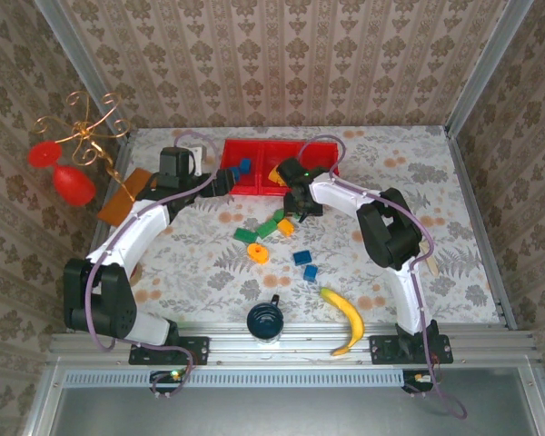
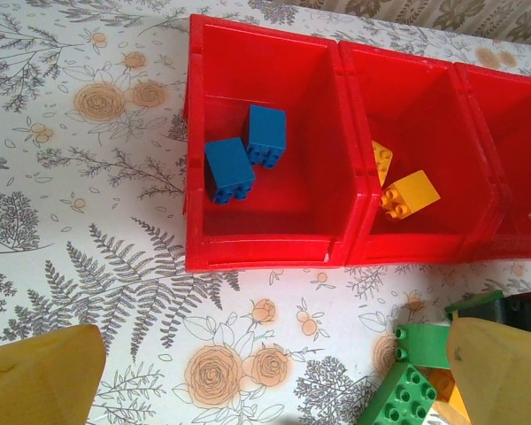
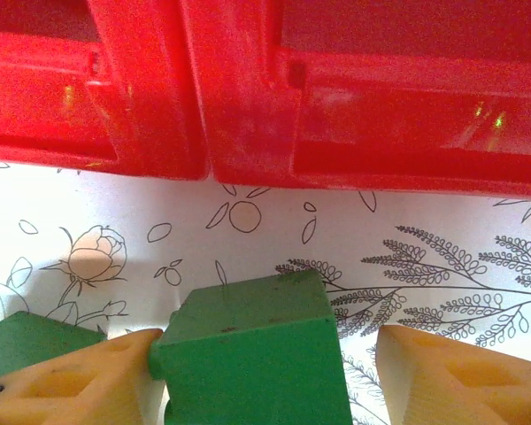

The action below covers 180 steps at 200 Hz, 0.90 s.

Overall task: Sort the legos into containers by color
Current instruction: Pick up the lego from the center of the table.

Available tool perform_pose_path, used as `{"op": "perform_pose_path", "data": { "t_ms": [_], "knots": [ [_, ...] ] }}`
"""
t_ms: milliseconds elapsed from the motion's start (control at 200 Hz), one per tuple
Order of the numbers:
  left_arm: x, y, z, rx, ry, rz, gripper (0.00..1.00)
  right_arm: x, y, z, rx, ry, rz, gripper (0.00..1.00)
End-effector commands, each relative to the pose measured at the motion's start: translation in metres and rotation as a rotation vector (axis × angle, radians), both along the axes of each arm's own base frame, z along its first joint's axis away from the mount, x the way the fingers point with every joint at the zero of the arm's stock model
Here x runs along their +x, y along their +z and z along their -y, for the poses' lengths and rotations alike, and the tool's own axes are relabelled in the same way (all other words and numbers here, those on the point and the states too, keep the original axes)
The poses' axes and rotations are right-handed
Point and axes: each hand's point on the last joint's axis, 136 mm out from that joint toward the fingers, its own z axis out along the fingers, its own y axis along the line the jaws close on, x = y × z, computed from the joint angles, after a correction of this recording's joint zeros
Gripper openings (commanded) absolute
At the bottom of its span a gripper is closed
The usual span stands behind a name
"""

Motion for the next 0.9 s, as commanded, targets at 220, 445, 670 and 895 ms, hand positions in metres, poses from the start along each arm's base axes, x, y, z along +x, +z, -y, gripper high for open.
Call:
{"op": "perform_pose_path", "data": {
  "t_ms": [220, 445, 670, 895],
  "knots": [
    [-0.001, 0.011, -0.009, 0.005, 0.023, 0.037, 1.00, -0.006, 0.000, 0.001, 0.015, 0.003, -0.013, 0.47],
    [-0.002, 0.011, -0.010, 0.007, 0.029, 0.037, 1.00, -0.014, 0.025, 0.008, 0.014, 0.000, 0.027, 0.35],
    [-0.001, 0.009, -0.012, 0.010, 0.033, 0.034, 1.00, -0.011, 0.059, 0.018, -0.012, -0.006, 0.104, 0.28],
    [-0.002, 0.009, -0.013, 0.012, 0.039, 0.033, 1.00, 0.020, 0.098, 0.032, -0.065, -0.012, 0.221, 0.26]
  ]
}}
